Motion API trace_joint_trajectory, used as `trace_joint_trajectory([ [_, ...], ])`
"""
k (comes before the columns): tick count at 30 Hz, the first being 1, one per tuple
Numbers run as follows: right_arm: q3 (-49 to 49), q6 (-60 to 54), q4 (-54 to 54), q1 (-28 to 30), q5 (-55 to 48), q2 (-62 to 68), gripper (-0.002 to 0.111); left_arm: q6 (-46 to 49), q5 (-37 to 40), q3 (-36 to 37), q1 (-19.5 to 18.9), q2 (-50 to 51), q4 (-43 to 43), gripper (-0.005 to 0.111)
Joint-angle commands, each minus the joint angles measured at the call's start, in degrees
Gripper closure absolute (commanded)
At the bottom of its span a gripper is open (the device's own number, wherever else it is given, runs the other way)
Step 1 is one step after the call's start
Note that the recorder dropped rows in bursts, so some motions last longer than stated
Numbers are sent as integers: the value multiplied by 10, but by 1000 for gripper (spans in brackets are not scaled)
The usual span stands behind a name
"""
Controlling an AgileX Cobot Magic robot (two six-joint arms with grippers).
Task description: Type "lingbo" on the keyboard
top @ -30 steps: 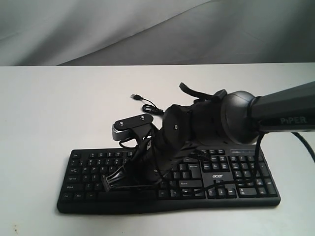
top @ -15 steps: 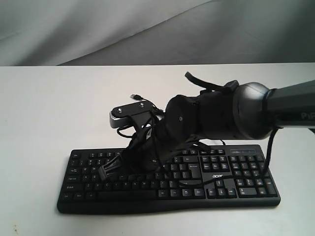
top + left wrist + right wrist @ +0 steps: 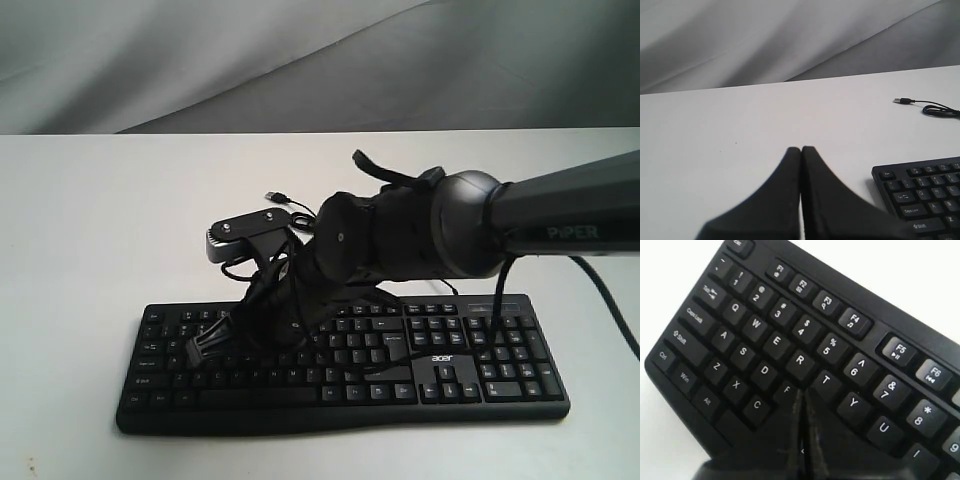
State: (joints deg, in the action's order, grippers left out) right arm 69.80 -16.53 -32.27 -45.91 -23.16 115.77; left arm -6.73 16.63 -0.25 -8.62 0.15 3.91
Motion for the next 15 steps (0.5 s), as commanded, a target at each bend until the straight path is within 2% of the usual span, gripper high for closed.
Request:
trace_joint_trajectory([
  [1,3,-25,-17,-1,6,7,108,-2,-3,2,-1,-1,-5,106],
  [15,3,-59,-43,-1,16,7,108,-2,-3,2,-1,-1,-5,106],
])
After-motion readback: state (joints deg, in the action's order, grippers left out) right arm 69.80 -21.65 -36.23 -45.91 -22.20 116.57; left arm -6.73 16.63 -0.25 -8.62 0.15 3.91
